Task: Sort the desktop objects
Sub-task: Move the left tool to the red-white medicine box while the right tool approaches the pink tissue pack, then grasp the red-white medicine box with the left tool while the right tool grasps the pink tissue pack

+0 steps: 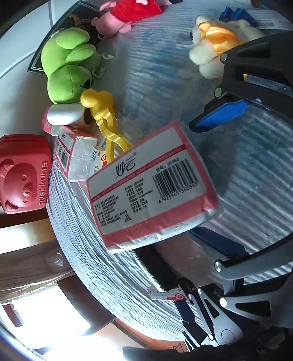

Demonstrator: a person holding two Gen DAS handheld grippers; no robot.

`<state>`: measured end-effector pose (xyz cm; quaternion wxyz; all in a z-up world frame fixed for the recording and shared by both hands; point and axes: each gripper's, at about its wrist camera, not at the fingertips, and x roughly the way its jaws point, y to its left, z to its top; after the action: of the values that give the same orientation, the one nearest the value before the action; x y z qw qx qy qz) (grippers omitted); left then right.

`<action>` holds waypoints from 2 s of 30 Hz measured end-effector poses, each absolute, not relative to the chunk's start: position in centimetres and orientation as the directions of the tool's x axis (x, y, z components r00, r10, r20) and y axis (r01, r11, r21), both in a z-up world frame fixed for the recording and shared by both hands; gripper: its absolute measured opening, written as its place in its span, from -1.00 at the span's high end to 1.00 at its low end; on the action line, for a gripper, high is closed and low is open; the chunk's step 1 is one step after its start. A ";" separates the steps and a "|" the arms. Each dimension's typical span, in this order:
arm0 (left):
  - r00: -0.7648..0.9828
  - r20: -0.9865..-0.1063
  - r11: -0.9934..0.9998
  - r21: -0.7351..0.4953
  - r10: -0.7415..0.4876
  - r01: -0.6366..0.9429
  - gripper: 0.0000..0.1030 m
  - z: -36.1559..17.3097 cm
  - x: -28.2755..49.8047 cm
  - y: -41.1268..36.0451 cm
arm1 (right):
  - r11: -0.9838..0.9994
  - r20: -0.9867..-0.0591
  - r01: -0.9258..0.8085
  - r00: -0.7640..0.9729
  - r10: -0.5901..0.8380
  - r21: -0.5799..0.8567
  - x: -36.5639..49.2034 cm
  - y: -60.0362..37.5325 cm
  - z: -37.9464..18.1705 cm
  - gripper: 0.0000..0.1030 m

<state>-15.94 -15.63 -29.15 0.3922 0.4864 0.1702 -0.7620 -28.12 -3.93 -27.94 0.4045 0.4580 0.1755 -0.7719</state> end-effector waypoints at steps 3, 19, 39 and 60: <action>-0.208 -0.877 -0.630 0.129 -0.433 0.766 0.32 -29.2 -16.3 -16.8 | -0.589 -0.870 0.790 -0.162 -0.466 0.169 -28.0 -5.5 -29.1 -0.51; -0.219 -0.906 -0.649 0.076 -0.361 0.757 0.31 -29.4 -17.7 -19.5 | -0.604 -0.878 0.797 -0.297 -0.375 -0.012 -29.0 -7.8 -28.3 -0.97; -0.248 -0.921 -0.655 0.010 -0.300 0.755 0.40 -29.1 -17.0 -21.7 | -0.487 -0.909 0.872 -0.243 -0.340 -0.051 -28.5 -12.3 -27.3 -1.00; -0.310 -0.868 -0.659 0.026 -0.387 0.752 0.47 -23.8 -13.5 -16.8 | -0.582 -0.884 0.813 -0.248 -0.397 0.033 -25.5 -7.6 -24.1 -0.89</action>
<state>-13.55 -16.81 -23.84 0.3627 0.4622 0.1971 -0.7848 -25.46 -7.56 -24.10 0.3991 0.4656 0.2235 -0.7576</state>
